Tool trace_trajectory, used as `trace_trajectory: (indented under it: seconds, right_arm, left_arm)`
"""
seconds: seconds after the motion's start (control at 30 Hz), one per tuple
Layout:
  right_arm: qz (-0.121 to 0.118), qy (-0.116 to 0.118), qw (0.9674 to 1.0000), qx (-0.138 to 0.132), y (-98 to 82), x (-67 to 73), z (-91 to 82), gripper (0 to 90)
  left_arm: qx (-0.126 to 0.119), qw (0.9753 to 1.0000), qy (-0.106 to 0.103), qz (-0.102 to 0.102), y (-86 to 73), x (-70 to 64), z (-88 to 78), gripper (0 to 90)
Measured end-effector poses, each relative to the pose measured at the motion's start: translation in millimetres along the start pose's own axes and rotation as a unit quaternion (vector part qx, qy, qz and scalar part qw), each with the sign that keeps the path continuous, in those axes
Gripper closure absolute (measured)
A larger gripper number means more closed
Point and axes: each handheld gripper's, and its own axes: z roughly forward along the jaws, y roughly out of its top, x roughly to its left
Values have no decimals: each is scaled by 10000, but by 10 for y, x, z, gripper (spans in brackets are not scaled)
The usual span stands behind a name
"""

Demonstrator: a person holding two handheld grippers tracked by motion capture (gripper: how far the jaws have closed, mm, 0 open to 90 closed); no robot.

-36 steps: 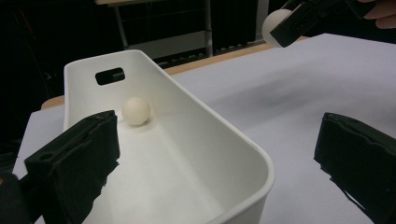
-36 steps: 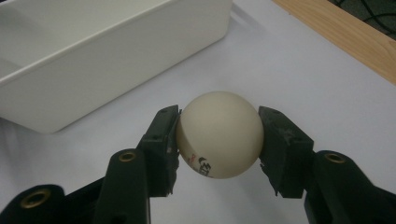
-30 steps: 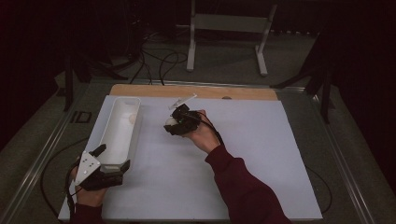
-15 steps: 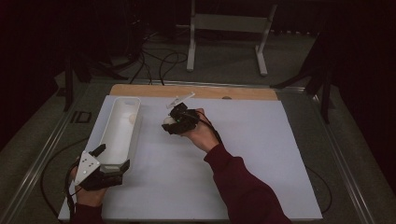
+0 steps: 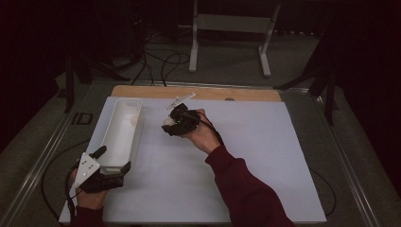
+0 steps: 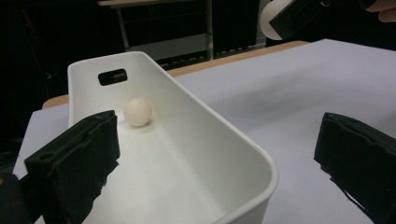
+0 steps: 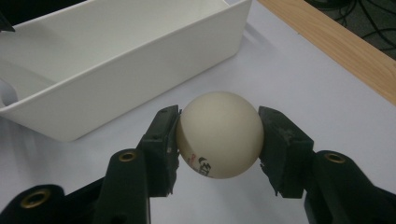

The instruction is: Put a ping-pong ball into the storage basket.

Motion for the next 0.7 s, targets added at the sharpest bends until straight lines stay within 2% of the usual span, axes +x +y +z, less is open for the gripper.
trace_trajectory:
  seconds: [0.7]
  right_arm:
    - [-69,45,9999,-57,81,61,9,499]
  left_arm:
    - [20,10000,9,24,1,-1,1,9]
